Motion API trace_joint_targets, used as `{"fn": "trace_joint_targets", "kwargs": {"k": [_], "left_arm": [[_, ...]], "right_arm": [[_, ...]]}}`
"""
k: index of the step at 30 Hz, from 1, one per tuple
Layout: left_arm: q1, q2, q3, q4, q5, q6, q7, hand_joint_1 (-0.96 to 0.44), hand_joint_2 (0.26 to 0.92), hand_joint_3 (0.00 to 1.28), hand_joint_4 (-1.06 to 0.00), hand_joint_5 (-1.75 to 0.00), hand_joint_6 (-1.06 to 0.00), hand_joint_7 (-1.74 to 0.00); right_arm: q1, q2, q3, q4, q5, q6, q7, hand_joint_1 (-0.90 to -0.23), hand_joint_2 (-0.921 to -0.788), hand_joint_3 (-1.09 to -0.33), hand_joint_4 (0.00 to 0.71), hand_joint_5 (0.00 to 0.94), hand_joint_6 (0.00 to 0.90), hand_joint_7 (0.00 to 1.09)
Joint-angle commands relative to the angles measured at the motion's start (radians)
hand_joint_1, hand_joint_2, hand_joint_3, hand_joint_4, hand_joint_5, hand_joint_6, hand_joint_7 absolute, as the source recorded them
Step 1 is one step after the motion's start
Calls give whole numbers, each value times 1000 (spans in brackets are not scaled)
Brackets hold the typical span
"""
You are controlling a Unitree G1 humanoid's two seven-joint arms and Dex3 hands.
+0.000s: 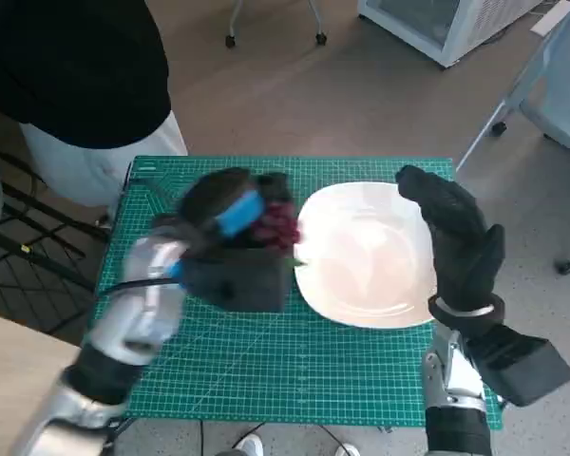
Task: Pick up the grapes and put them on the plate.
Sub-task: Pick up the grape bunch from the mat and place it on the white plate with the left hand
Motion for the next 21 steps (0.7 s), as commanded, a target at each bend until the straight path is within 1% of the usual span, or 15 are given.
{"fn": "trace_joint_targets", "kwargs": {"k": [1, 8, 12, 15, 21], "left_arm": [[-108, -60, -40, 81, 12, -18, -10, 2, 921, 141, -594, -1356, -574, -1123], [-205, -144, -83, 220, -1, -64, -1, 3, 921, 143, -573, -1426, -603, -1049], [-246, -184, -97, 290, -11, -89, -3, 5, 921, 162, -532, -1492, -610, -1017], [-266, -209, -101, 332, -22, -106, -5, 5, 921, 173, -513, -1516, -606, -1017], [-278, -242, -100, 379, -47, -135, -7, 5, 921, 182, -510, -1518, -587, -1039]], "right_arm": [[25, -3, -4, -17, 9, 22, -2, -707, -921, -686, 358, 3, 27, 526], [39, -7, -10, -41, 15, 38, -5, -706, -921, -680, 360, 3, 39, 509], [47, -10, -14, -51, 18, 39, -5, -702, -921, -676, 362, 3, 57, 481], [54, -12, -17, -57, 19, 36, -6, -697, -921, -674, 363, 4, 64, 471], [60, -14, -29, -51, 20, 18, -4, -687, -921, -670, 366, 3, 90, 428]]}}
